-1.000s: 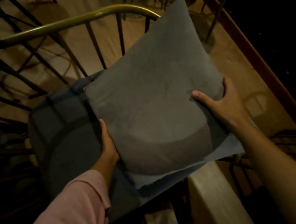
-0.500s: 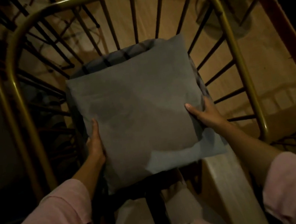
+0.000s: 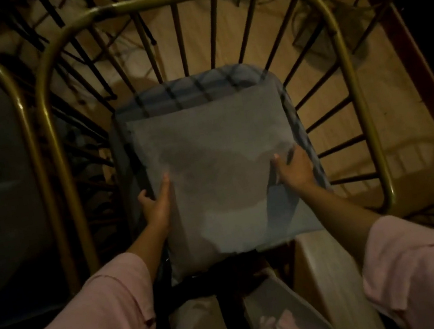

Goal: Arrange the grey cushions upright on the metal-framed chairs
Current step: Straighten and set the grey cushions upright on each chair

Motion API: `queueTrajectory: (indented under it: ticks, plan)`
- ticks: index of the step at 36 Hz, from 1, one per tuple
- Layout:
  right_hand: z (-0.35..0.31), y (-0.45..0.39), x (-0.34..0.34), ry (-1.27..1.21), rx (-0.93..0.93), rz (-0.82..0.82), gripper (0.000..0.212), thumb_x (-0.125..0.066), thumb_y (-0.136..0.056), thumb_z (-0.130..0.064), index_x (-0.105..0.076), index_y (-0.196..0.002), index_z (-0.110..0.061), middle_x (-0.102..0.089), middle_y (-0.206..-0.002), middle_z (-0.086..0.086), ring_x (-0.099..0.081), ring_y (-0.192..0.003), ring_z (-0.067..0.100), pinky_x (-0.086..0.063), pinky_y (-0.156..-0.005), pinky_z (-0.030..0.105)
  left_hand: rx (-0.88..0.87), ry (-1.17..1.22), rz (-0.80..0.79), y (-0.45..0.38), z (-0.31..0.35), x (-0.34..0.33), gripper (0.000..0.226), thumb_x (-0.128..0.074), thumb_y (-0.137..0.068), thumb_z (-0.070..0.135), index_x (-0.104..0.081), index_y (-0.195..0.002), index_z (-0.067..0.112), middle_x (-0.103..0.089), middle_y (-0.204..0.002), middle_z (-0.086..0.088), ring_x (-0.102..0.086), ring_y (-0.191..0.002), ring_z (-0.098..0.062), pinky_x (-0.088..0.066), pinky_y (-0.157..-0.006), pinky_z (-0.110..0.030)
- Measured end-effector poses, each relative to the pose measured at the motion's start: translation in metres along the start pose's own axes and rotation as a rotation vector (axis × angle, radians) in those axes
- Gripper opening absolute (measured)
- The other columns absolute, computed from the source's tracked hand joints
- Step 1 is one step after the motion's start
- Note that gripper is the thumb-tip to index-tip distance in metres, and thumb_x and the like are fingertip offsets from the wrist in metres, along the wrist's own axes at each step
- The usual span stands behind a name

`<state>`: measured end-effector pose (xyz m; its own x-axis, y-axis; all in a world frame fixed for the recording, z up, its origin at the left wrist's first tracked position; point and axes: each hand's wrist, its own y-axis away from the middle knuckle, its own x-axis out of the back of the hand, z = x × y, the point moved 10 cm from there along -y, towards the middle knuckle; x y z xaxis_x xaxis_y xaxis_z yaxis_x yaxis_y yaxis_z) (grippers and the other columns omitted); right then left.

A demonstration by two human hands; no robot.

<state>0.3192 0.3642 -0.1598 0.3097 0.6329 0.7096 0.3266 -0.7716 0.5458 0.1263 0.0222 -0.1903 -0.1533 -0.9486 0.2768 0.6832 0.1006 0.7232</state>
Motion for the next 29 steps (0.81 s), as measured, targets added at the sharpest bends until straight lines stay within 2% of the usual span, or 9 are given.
queueTrajectory:
  ticks: [3,7,10,16,18,20,23,26,29]
  plan:
    - [-0.048,0.03,0.001,0.04,0.117,0.016,0.078,-0.056,-0.096,-0.046,-0.024,-0.154,-0.006,-0.031,-0.159,0.017,-0.03,-0.146,0.036,-0.029,-0.118,0.047,-0.087,-0.065,0.004,0.009,0.028,0.005,0.083,-0.07,-0.084,0.042,-0.028,-0.147,0.009,-0.041,-0.149,-0.016,-0.047,-0.132,-0.031,-0.04,-0.109,-0.037]
    - [-0.125,0.065,-0.015,-0.001,0.27,-0.101,0.078,-0.061,-0.095,-0.04,-0.022,-0.154,-0.009,-0.038,-0.155,0.016,-0.039,-0.14,0.037,-0.038,-0.112,0.048,-0.267,-0.111,-0.03,0.018,0.094,0.021,0.055,-0.061,-0.093,0.019,-0.038,-0.141,0.004,-0.046,-0.143,-0.02,-0.047,-0.132,-0.032,-0.039,-0.108,-0.037]
    - [-0.198,0.1,-0.023,-0.053,0.377,-0.146,0.075,-0.06,-0.096,-0.036,-0.022,-0.155,-0.009,-0.039,-0.155,0.014,-0.04,-0.14,0.033,-0.037,-0.11,0.043,-0.446,-0.089,-0.037,0.032,0.163,0.053,0.051,-0.062,-0.092,0.018,-0.043,-0.137,0.006,-0.05,-0.139,-0.017,-0.048,-0.13,-0.028,-0.04,-0.11,-0.04]
    - [-0.34,0.189,-0.062,-0.108,0.589,-0.232,0.07,-0.057,-0.098,-0.035,-0.025,-0.153,-0.005,-0.038,-0.154,0.017,-0.04,-0.14,0.034,-0.039,-0.107,0.04,-0.806,-0.01,0.037,0.077,0.283,0.167,0.05,-0.065,-0.088,0.021,-0.048,-0.131,0.004,-0.055,-0.129,-0.011,-0.05,-0.123,-0.021,-0.04,-0.102,-0.024]
    - [-0.382,0.225,-0.081,-0.117,0.638,-0.266,0.07,-0.06,-0.097,-0.034,-0.027,-0.152,-0.005,-0.043,-0.151,0.017,-0.044,-0.137,0.033,-0.04,-0.106,0.041,-0.895,0.017,0.106,0.087,0.307,0.221,0.052,-0.064,-0.085,0.024,-0.049,-0.129,0.001,-0.055,-0.128,-0.013,-0.052,-0.12,-0.021,-0.04,-0.102,-0.024]
    - [-0.421,0.261,-0.1,-0.136,0.711,-0.275,0.069,-0.065,-0.093,-0.034,-0.034,-0.148,-0.006,-0.052,-0.141,0.017,-0.05,-0.131,0.031,-0.044,-0.105,0.039,-0.923,0.028,0.166,0.087,0.319,0.277,0.049,-0.064,-0.088,0.02,-0.048,-0.13,0.002,-0.055,-0.131,-0.015,-0.052,-0.121,-0.021,-0.041,-0.104,-0.027]
    - [-0.471,0.317,-0.132,-0.123,0.831,-0.311,0.065,-0.065,-0.094,-0.032,-0.036,-0.146,-0.007,-0.054,-0.135,0.006,-0.051,-0.126,0.02,-0.039,-0.095,0.022,-0.918,-0.018,0.329,0.077,0.322,0.369,0.046,-0.064,-0.09,0.016,-0.048,-0.131,0.004,-0.054,-0.133,-0.013,-0.05,-0.12,-0.017,-0.037,-0.1,-0.022]
    - [-0.505,0.362,-0.168,-0.082,0.88,-0.356,0.067,-0.064,-0.094,-0.032,-0.034,-0.148,-0.006,-0.046,-0.148,0.013,-0.045,-0.136,0.028,-0.038,-0.104,0.031,-0.836,-0.076,0.499,0.058,0.309,0.457,0.049,-0.065,-0.089,0.02,-0.049,-0.132,0.004,-0.054,-0.136,-0.016,-0.049,-0.127,-0.027,-0.036,-0.104,-0.029]
    - [-0.525,0.389,-0.205,-0.041,0.842,-0.391,0.063,-0.064,-0.094,-0.031,-0.037,-0.144,-0.004,-0.05,-0.145,0.017,-0.048,-0.133,0.034,-0.042,-0.103,0.04,-0.672,-0.073,0.585,0.031,0.283,0.531,0.052,-0.064,-0.09,0.023,-0.046,-0.137,0.006,-0.05,-0.142,-0.016,-0.046,-0.132,-0.03,-0.037,-0.109,-0.038]
